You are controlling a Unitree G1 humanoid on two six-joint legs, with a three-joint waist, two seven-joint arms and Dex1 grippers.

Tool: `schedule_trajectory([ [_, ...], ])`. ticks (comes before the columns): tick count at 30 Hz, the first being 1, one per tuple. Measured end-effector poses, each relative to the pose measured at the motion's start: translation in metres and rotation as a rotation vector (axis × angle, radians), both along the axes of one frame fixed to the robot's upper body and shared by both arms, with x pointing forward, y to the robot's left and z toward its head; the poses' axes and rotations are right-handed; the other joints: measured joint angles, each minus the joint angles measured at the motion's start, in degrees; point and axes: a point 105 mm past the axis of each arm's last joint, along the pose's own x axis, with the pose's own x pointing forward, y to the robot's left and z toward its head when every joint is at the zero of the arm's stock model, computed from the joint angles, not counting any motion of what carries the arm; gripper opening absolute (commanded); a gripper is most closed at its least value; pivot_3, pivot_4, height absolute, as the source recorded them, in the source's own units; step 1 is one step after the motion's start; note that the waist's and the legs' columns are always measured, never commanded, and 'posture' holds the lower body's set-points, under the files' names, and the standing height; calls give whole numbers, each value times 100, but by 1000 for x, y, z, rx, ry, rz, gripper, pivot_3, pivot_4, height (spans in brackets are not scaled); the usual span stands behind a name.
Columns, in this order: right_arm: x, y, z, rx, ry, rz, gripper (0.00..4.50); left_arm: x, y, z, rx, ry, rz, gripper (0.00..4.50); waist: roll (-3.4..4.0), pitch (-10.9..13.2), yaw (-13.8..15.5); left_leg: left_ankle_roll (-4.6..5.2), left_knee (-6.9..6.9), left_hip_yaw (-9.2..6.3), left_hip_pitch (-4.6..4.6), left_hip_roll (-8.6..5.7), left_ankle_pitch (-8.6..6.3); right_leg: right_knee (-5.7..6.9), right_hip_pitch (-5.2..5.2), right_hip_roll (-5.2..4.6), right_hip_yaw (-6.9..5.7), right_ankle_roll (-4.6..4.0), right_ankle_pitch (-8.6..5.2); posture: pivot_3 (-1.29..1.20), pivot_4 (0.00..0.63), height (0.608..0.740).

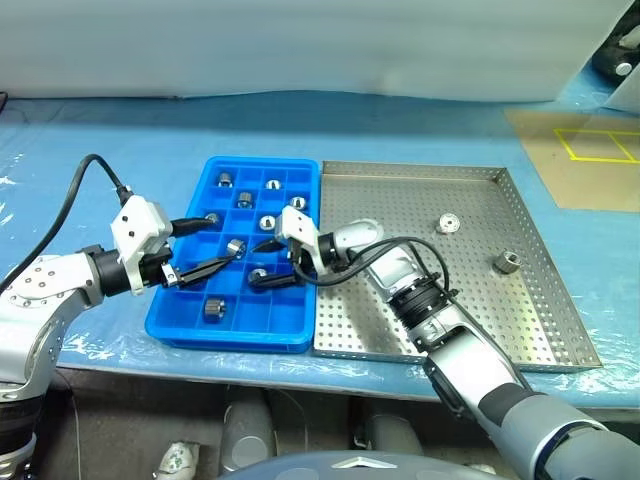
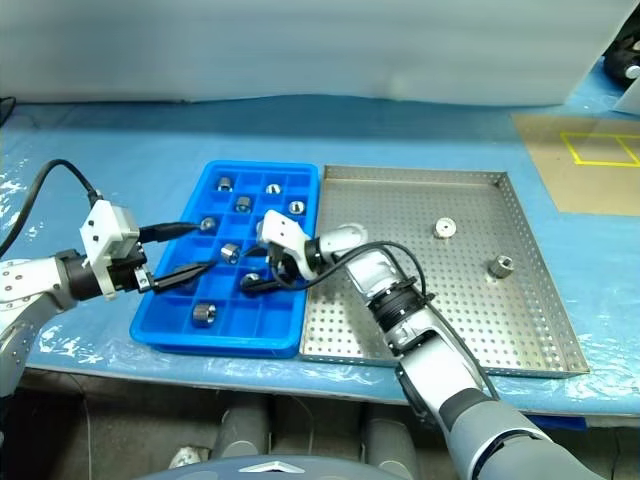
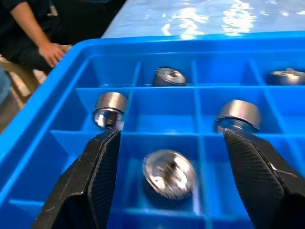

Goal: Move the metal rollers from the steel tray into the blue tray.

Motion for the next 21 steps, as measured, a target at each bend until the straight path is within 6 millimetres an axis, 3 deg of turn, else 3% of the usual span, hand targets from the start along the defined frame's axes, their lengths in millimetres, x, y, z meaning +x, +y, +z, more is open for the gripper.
schedule_trajectory([
  [5,25,-49,42,48,-101,-162,3570,25,-32,14,-84,-64,-110,3827,-1,-1,-38,-3,6,0,10,-2,3,5,11,2,6,1,2,-77,150,740],
  [10,53,-105,55,55,-152,-419,3570,55,-74,14,-120,-80,-257,3827,-3,-1,-145,-3,10,3,15,-8,4,5,16,3,14,2,3,-200,150,740],
  [13,72,-131,50,68,-162,-596,3570,70,-102,11,-115,-86,-337,3827,-4,-2,-226,5,21,6,14,-12,0,2,18,2,22,4,5,-228,150,740],
  [16,91,-163,31,45,-173,-813,3570,79,-127,5,-118,-80,-409,3827,-5,-1,-372,8,23,7,8,-12,-2,0,13,3,23,5,6,-263,150,740],
  [21,105,-196,8,2,-209,-1041,3570,81,-150,9,-159,-92,-468,3827,-5,-1,-507,19,23,11,6,-13,-8,-1,9,4,25,4,7,-280,150,740],
])
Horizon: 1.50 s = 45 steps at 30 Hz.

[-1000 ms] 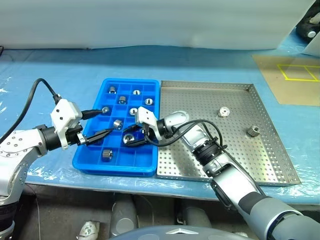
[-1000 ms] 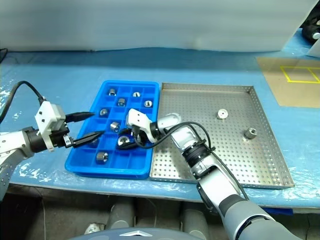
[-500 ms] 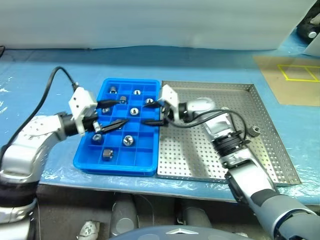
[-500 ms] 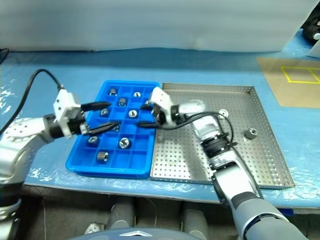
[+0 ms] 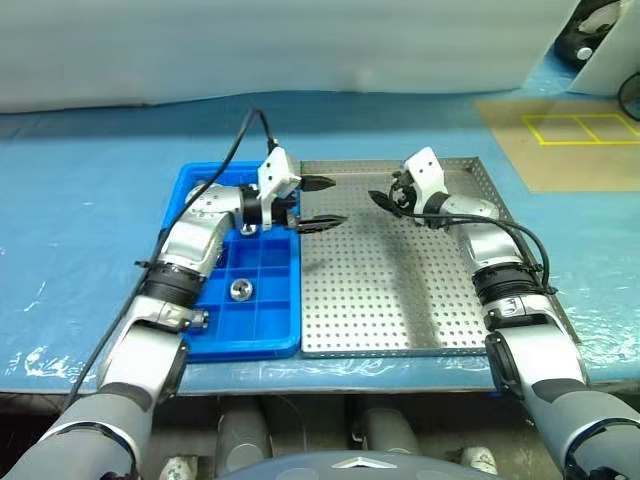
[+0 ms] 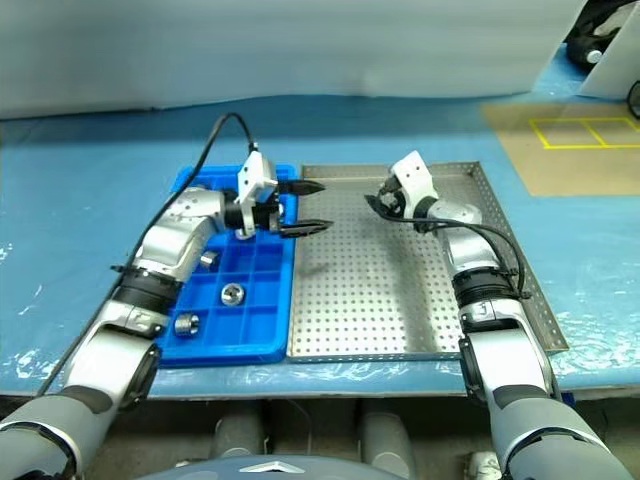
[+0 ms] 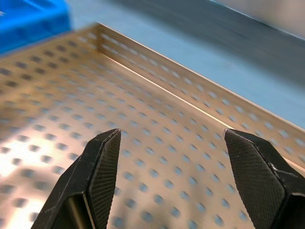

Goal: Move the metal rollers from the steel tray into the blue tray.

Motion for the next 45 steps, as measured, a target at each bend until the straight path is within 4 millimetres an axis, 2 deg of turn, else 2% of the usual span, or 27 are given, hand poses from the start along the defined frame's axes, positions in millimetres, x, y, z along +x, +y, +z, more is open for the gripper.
schedule_trajectory([
  [6,5,-12,-10,-6,-13,-92,3570,0,-2,-6,9,29,-14,3827,1,0,-19,17,13,7,-1,1,-10,3,2,0,1,-2,0,-275,150,740],
  [13,6,-23,-20,-23,3,-131,3570,-19,-5,-22,60,75,-109,3827,1,1,28,48,38,17,-7,2,-29,2,13,-6,-1,-3,0,-273,150,740],
  [23,3,-47,-23,-45,15,-179,3570,-24,-11,-20,52,67,-129,3827,2,1,10,53,43,19,-6,4,-32,2,14,-4,1,-4,0,-295,150,740],
  [27,-4,-50,-37,-43,51,-178,3570,-24,-12,-20,48,68,-131,3827,2,1,8,55,44,20,-6,4,-33,1,13,-5,1,-4,0,-300,150,740],
  [32,-6,-41,-39,-29,59,-135,3570,-23,-12,-20,46,68,-126,3827,3,2,1,56,42,22,-2,6,-34,2,13,-4,3,-4,0,-295,150,740],
  [36,-7,-37,-40,-26,63,-116,2669,-23,-12,-21,47,70,-123,3827,3,2,4,57,42,23,-3,5,-35,0,13,-5,2,-4,0,-290,150,740],
  [39,-8,-37,-42,-27,66,-114,1668,-23,-10,-22,51,72,-118,3827,3,2,4,56,41,23,-3,5,-34,0,13,-5,3,-4,0,-290,150,740],
  [45,-8,-35,-42,-23,68,-113,1699,-22,-8,-23,58,74,-110,3827,3,2,2,56,39,23,-2,6,-35,-1,13,-5,3,-4,0,-285,150,740],
])
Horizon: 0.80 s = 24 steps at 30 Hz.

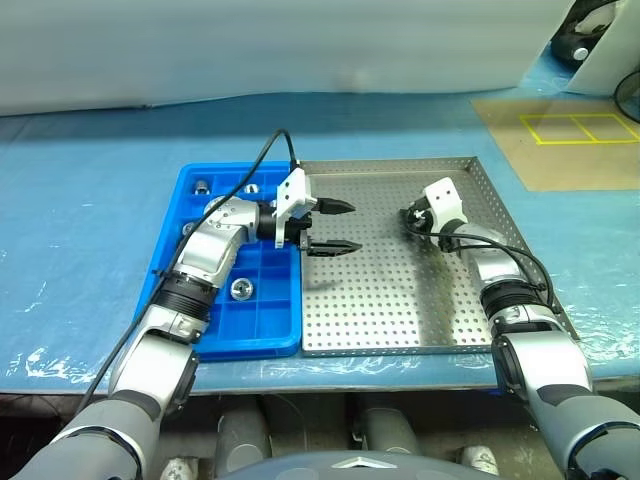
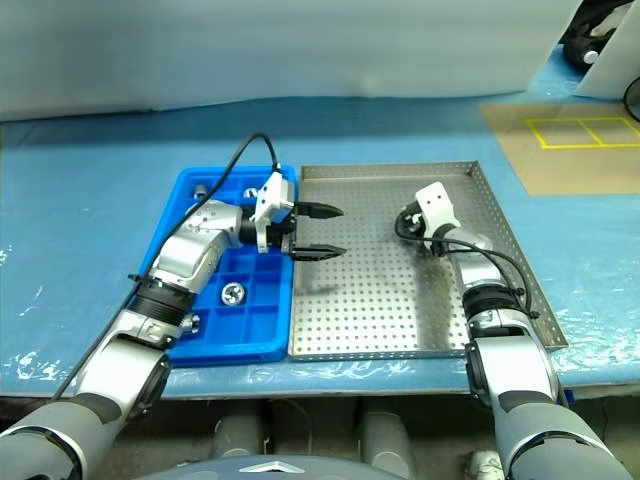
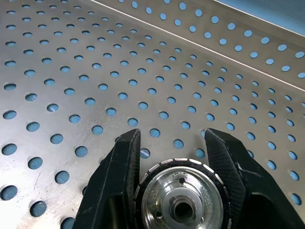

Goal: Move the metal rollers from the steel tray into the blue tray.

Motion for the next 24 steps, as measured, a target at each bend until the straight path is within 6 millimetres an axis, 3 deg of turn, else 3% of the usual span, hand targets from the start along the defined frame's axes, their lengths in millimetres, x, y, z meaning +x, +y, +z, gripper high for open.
schedule_trajectory([
  [6,0,13,3,5,-6,48,1699,-4,13,-2,30,-12,17,3827,2,1,-32,-3,-12,1,-2,2,2,-2,-10,1,1,0,0,-269,150,740],
  [12,3,58,33,18,-99,185,1699,-25,52,-6,108,-38,85,3827,6,6,-129,-17,-40,3,-7,9,10,-7,-29,3,-2,-2,-1,-204,150,740],
  [15,1,88,53,35,-134,300,1699,-29,66,7,93,-59,142,3827,8,9,-106,-26,-47,2,-7,9,15,-7,-29,2,-6,-2,-2,-145,150,740],
  [16,-4,101,58,47,-132,368,1699,-30,71,10,88,-67,165,3827,8,9,-99,-26,-48,2,-6,9,14,-8,-29,2,-5,-2,-2,-120,150,740],
  [19,-45,156,69,90,-72,724,1699,-31,94,10,103,-55,274,3827,11,11,-53,-27,-64,0,-3,13,15,-19,-27,4,-12,-2,-2,-54,150,740],
  [24,-81,190,61,58,31,1001,1699,-36,115,5,121,-34,380,3827,10,14,141,-29,-65,-1,-6,12,16,-24,-28,2,-15,-3,-3,40,150,740],
])
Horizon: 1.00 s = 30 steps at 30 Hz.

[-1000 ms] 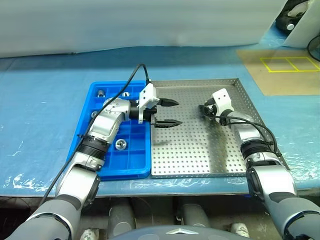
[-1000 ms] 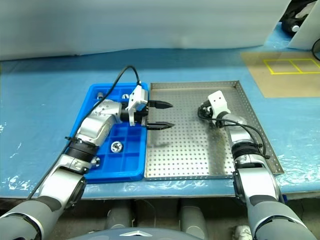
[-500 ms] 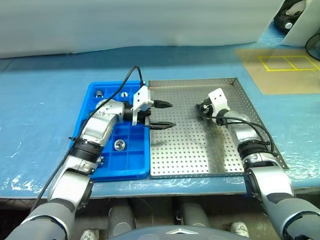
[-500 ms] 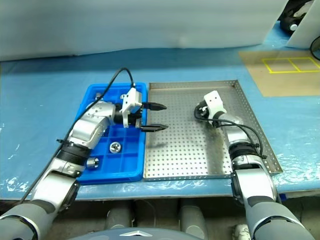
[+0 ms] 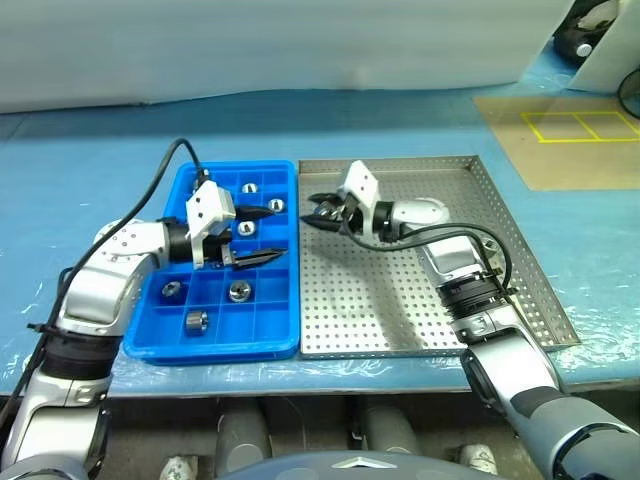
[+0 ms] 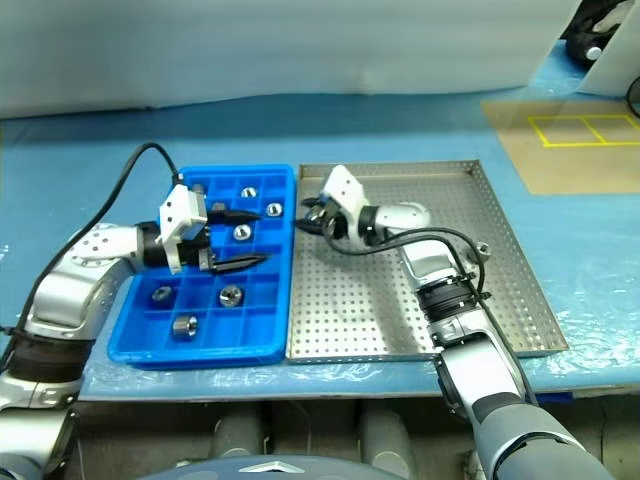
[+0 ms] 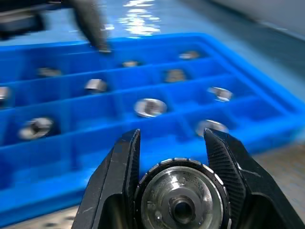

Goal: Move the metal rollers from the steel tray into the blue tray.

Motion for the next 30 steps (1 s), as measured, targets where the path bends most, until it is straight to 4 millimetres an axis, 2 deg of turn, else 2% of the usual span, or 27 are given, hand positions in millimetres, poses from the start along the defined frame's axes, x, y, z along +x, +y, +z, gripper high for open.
schedule_trajectory([
  [4,-7,21,-3,-9,22,89,1699,-4,23,7,15,-27,111,3827,1,6,83,-8,0,-4,1,0,5,7,0,-2,-2,0,0,116,150,740],
  [7,-5,31,-4,-14,14,122,1699,-9,37,8,22,-29,176,3827,0,7,146,-9,0,-5,2,-1,5,7,-1,-3,-1,0,0,148,150,740],
  [11,-1,31,-19,-45,40,117,1699,-19,41,4,17,-9,209,3827,-2,14,242,-11,-5,-10,-7,0,6,3,-4,-3,-9,-3,-2,168,150,740],
  [15,-7,32,-23,-61,54,165,1699,-22,47,6,13,-16,249,3827,-2,19,330,-11,-5,-11,-8,0,6,3,-6,-2,-9,-3,-2,163,150,740],
  [19,-14,35,-39,-91,77,186,1699,-22,48,5,7,-11,263,3827,-2,19,342,-15,-4,-12,-6,1,8,11,-6,-2,-8,-3,-2,159,150,740],
  [21,-13,36,-41,-92,73,185,1699,-22,47,7,4,-16,262,3827,-2,19,339,-17,-3,-13,-1,1,9,17,-5,-2,-7,-3,-2,152,150,740],
  [23,-12,37,-40,-84,71,174,2449,-21,46,9,3,-23,258,3827,-2,19,339,-20,-3,-13,1,1,11,20,-5,-2,-6,-3,-2,145,150,740],
  [26,-2,36,-39,-75,46,111,3272,-20,43,10,4,-28,245,3827,-2,19,333,-25,-2,-14,3,1,15,23,-6,-1,-5,-3,-2,132,150,740],
  [30,8,33,-36,-59,29,47,3272,-19,40,11,4,-30,232,3827,-2,19,336,-39,-3,-15,0,0,23,22,-6,-1,-6,-3,-2,111,150,740],
])
